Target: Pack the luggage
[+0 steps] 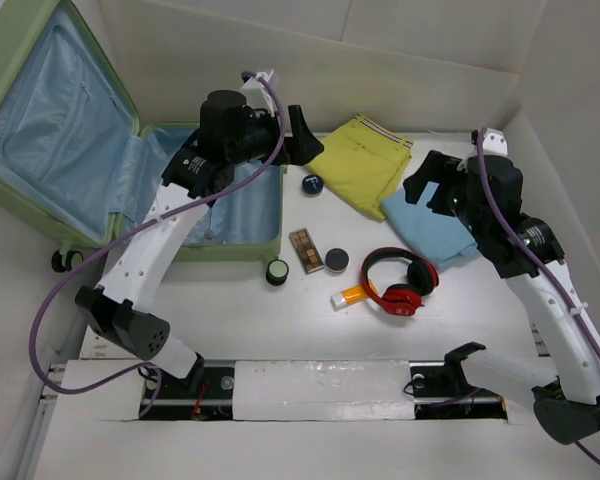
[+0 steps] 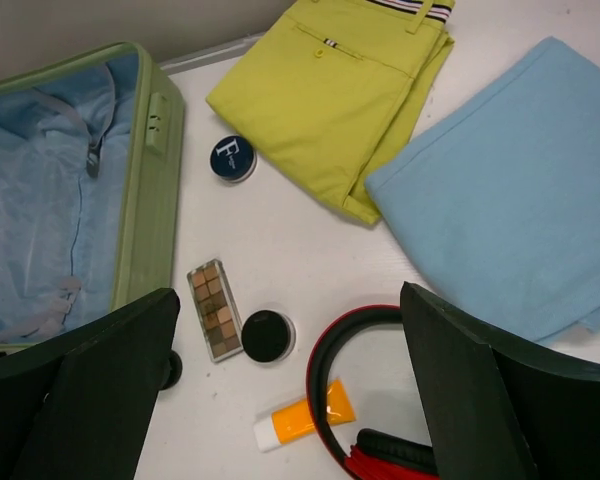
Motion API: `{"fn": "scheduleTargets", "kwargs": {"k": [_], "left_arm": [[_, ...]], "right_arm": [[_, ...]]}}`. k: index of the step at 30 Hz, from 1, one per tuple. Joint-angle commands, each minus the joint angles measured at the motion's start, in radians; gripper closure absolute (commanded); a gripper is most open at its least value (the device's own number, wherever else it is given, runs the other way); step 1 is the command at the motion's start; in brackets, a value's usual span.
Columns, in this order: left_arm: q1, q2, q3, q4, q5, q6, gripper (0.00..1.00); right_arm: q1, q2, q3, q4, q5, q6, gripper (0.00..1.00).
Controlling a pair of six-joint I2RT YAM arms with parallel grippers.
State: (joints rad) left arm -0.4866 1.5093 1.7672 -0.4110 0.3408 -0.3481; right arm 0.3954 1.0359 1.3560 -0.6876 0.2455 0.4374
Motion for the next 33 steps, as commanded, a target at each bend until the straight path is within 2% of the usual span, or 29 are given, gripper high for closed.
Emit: {"fn": "scheduleTargets", "kwargs": {"k": [1,2,4,6,7,9,11,14,15,17,18,20,21,22,24,25,27,33], "left_arm": [[0.002,0.005,0.012,0.047,0.026,0.023,0.02],[0.002,0.005,0.012,0.047,0.036,0.023,0.03],[0.002,0.037,0.012,0.060,0.037,0.034,0.14],[0.002,0.075,0.037,0.040,0.037,0.053,0.30],[0.002,0.089,0.049,0.028,0.021,0.054,0.42],[-0.012,0.101,0.077,-0.021,-0.026,0.080,0.52],[-0.046,0.126,0.077,-0.031,-0.121,0.098,0.60],[-0.122,0.251,0.199,-0.113,-0.372,0.173,0.67],[-0.138,0.305,0.310,-0.194,-0.426,0.173,0.67],[-0.147,0.455,0.400,-0.251,-0.506,0.184,0.65],[-0.147,0.492,0.426,-0.265,-0.531,0.175,0.61],[-0.136,0.585,0.462,-0.265,-0.551,0.175,0.49],[-0.126,0.618,0.477,-0.265,-0.551,0.163,0.47],[-0.125,0.647,0.509,-0.265,-0.551,0.162,0.44],[-0.125,0.736,0.535,-0.265,-0.562,0.152,0.37],[-0.125,0.765,0.552,-0.278,-0.562,0.152,0.37],[-0.125,0.830,0.578,-0.278,-0.585,0.126,0.37],[-0.125,0.893,0.578,-0.198,-0.638,0.035,0.35]], "right_arm": [[-0.012,-0.016,0.011,0.049,0.008,-0.016,0.02],[-0.012,-0.016,0.002,0.049,0.008,-0.016,0.02],[-0.012,-0.027,0.002,0.049,0.027,-0.016,0.08],[-0.021,-0.036,0.002,0.049,0.028,-0.016,0.15],[-0.021,-0.036,0.002,0.040,0.028,-0.016,0.23],[-0.021,-0.057,-0.011,0.040,0.028,-0.016,0.44],[-0.030,-0.057,-0.020,0.040,0.028,-0.016,0.77],[-0.030,-0.057,-0.029,0.031,0.028,-0.016,0.90],[-0.030,-0.057,-0.038,0.031,0.028,-0.005,0.90],[-0.030,-0.071,-0.057,0.022,0.028,0.006,0.89],[-0.041,-0.071,-0.075,0.022,0.028,0.017,0.81],[-0.041,-0.094,-0.090,0.022,0.018,0.027,0.75],[-0.041,-0.108,-0.101,0.022,0.018,0.027,0.73],[-0.041,-0.120,-0.101,0.022,0.006,0.027,0.64],[-0.041,-0.129,-0.110,0.022,-0.006,0.027,0.54],[-0.050,-0.129,-0.110,0.008,-0.017,0.027,0.48],[-0.050,-0.142,-0.120,-0.001,-0.035,0.027,0.44],[-0.050,-0.177,-0.173,-0.001,-0.147,0.037,0.39]]}}
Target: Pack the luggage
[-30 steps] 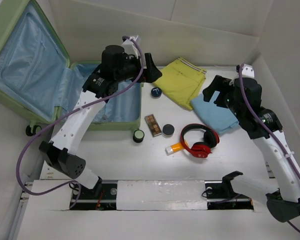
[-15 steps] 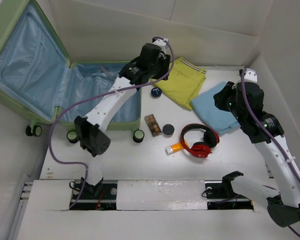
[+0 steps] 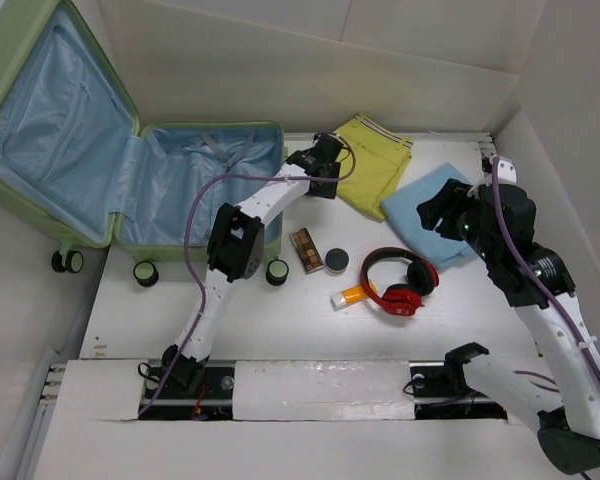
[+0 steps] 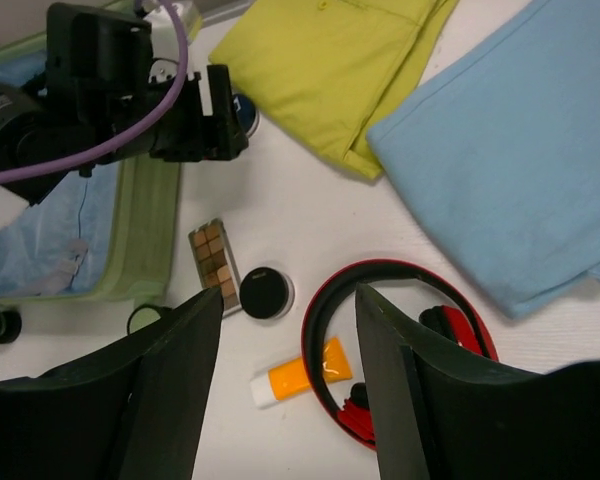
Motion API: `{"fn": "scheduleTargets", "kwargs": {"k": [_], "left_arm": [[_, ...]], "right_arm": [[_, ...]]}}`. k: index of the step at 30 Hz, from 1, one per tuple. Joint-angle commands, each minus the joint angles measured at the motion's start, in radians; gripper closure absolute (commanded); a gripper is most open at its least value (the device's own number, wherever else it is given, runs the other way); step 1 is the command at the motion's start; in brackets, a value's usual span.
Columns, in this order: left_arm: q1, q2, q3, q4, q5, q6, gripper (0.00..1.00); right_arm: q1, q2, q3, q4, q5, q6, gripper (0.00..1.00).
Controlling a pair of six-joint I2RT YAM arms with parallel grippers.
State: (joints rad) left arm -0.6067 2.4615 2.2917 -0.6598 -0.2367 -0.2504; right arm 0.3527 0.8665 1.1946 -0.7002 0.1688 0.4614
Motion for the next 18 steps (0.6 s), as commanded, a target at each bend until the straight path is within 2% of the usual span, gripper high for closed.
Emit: {"fn": "scheduleTargets", "kwargs": {"k": [1,8,18], "left_arm": [[-0.005,-0.043,0.054,0.063,-0.081,-0.073,0.35],[-0.005,0.022,0.054,0.170,-0.145,-0.142,0.30],[0.004,0.076,0.045,0.258,-0.156,-0.184,0.25]], "right_arm": [[-0.008,-0.007,-0.012,0.011,-0.081,0.013,0.38],[-0.008,-0.026,-0.012,0.011,-0.164,0.013,0.36],[-0.008,-0.044,0.028,-0.032,-0.230,-0.024,0.32]]}}
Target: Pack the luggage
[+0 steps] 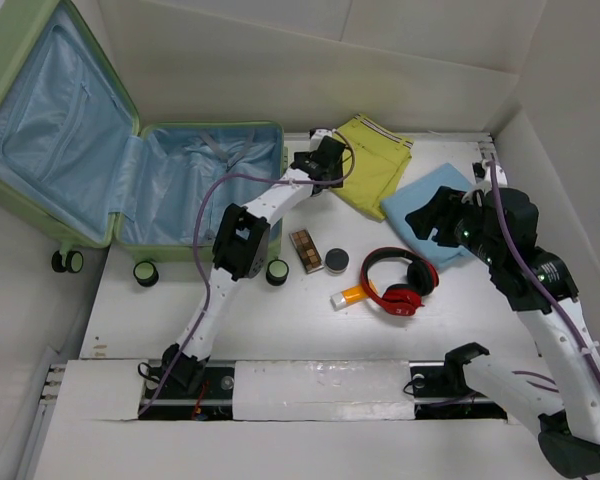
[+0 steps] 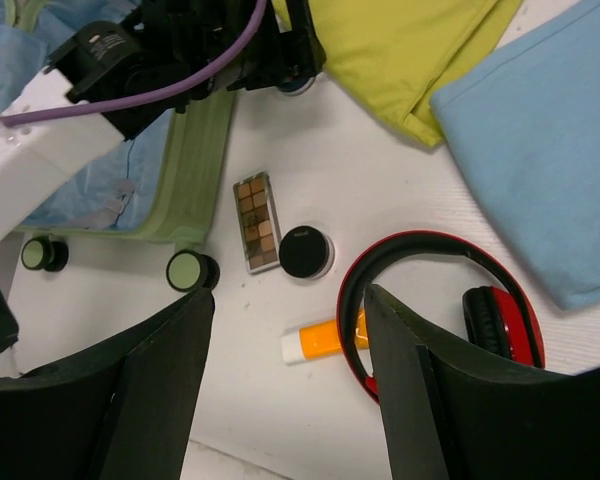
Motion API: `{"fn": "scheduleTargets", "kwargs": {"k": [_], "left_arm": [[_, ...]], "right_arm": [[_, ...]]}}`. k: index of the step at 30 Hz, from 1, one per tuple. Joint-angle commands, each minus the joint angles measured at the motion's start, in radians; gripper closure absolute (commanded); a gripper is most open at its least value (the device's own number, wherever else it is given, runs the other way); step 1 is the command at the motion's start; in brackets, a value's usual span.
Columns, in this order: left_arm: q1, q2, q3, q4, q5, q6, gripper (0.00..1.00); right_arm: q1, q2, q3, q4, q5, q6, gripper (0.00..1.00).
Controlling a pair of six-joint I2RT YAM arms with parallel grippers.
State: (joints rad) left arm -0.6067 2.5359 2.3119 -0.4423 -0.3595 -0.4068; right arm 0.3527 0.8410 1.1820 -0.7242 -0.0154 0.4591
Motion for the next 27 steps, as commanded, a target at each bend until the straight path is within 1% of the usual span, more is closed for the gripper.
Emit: {"fn": "scheduleTargets", "kwargs": {"k": [1,7,11,12,13,14,15,16,17,19,22,24,26,27], "left_arm": [[0.004,0.001,0.024,0.050,-0.042,-0.027,0.25],[0.004,0.011,0.024,0.059,-0.104,-0.040,0.25],[0.004,0.000,-0.011,0.048,-0.168,-0.076,0.25],[0.004,-0.011,-0.028,0.048,-0.168,-0.076,0.25],[0.004,-0.023,-0.076,0.086,-0.168,-0.076,0.25],[0.004,-0.034,-0.092,0.099,-0.168,-0.076,0.25],[0.004,-0.034,-0.092,0.108,-0.168,-0.076,0.22],[0.004,-0.025,-0.092,0.108,-0.154,-0.060,0.22],[0.004,0.010,-0.047,0.062,-0.144,-0.059,0.21],[0.004,0.035,-0.003,0.050,-0.133,-0.059,0.21],[0.013,0.035,-0.023,0.060,-0.110,-0.059,0.21],[0.013,0.035,-0.023,0.070,-0.101,-0.059,0.22],[0.013,0.024,-0.032,0.070,-0.101,-0.047,0.31],[0.013,0.011,-0.052,0.095,-0.092,-0.047,0.38]], "right_arm": [[-0.008,-0.019,0.041,-0.007,-0.058,-0.022,0.32],[-0.008,-0.046,0.012,-0.026,-0.067,-0.022,0.32],[-0.008,-0.046,0.011,-0.035,-0.067,-0.022,0.32],[-0.008,-0.046,0.011,-0.035,-0.067,-0.022,0.32],[-0.008,-0.046,0.011,-0.035,-0.067,-0.022,0.32],[-0.008,-0.046,0.011,-0.035,-0.067,-0.031,0.32],[-0.008,-0.046,0.011,-0.035,-0.067,-0.031,0.32],[-0.008,-0.046,0.011,-0.035,-0.067,-0.031,0.32],[-0.008,-0.037,0.021,-0.035,-0.067,-0.031,0.32],[-0.008,-0.037,0.021,-0.035,-0.067,-0.031,0.31],[-0.008,-0.026,0.021,-0.035,-0.067,-0.040,0.31],[-0.008,-0.026,0.021,-0.035,-0.067,-0.040,0.31],[-0.008,-0.026,0.021,-0.035,-0.067,-0.040,0.31],[-0.008,-0.026,0.021,-0.035,-0.067,-0.040,0.31]]}}
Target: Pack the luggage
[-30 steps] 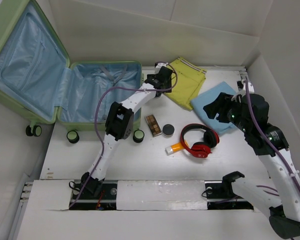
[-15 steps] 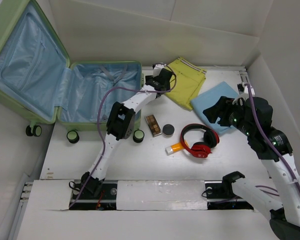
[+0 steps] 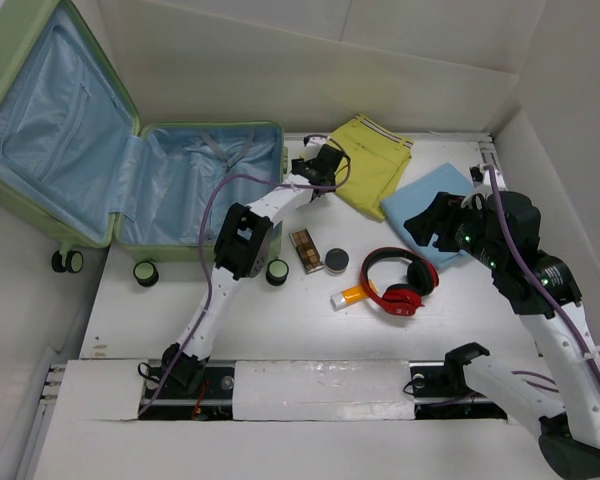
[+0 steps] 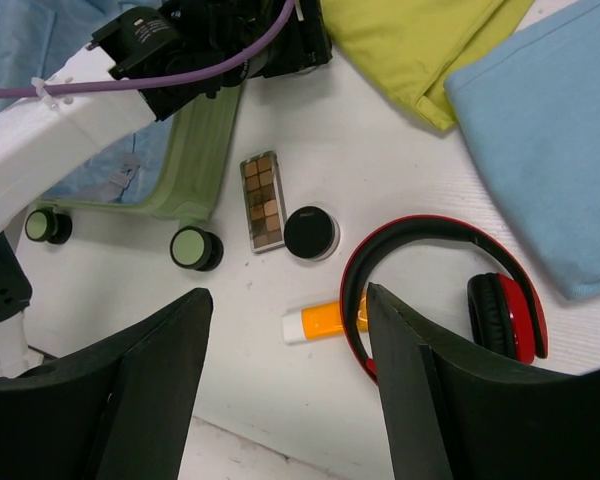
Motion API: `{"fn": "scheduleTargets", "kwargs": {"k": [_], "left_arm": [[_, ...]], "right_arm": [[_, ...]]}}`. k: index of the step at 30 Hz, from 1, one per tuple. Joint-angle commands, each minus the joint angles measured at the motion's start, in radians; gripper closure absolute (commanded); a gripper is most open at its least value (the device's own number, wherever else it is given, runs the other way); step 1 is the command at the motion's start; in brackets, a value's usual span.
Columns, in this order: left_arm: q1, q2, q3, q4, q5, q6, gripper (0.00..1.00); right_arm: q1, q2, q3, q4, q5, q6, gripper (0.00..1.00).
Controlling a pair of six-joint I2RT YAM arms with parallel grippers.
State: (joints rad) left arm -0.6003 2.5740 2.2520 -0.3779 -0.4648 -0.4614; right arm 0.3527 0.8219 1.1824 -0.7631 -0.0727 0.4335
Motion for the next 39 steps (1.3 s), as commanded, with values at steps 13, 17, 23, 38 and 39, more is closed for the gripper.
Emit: {"fn": "scheduleTargets", "kwargs": {"k": [13,17,23,38,39], "left_arm": [[-0.104,-0.326,-0.193,0.129,0.116,0.047,0.78],[-0.104,-0.523,-0.232,0.129,0.147,0.033,0.78],[0.044,-0.817,-0.497,0.129,0.126,-0.017,0.77],[0.468,-0.770,-0.973,0.199,0.270,-0.148,0.72],[0.468,-0.752,-0.945,0.188,0.261,-0.148,0.70]], "right_arm": [[-0.008,-0.017,0.065,-0.005,-0.019,-0.006,0.31],[-0.008,-0.017,0.054,0.018,-0.029,-0.006,0.31],[-0.008,-0.017,-0.015,0.090,-0.059,0.004,0.31],[0.002,0.011,-0.044,0.113,-0.068,0.004,0.31],[0.002,0.011,-0.044,0.113,-0.068,0.004,0.31]]}}
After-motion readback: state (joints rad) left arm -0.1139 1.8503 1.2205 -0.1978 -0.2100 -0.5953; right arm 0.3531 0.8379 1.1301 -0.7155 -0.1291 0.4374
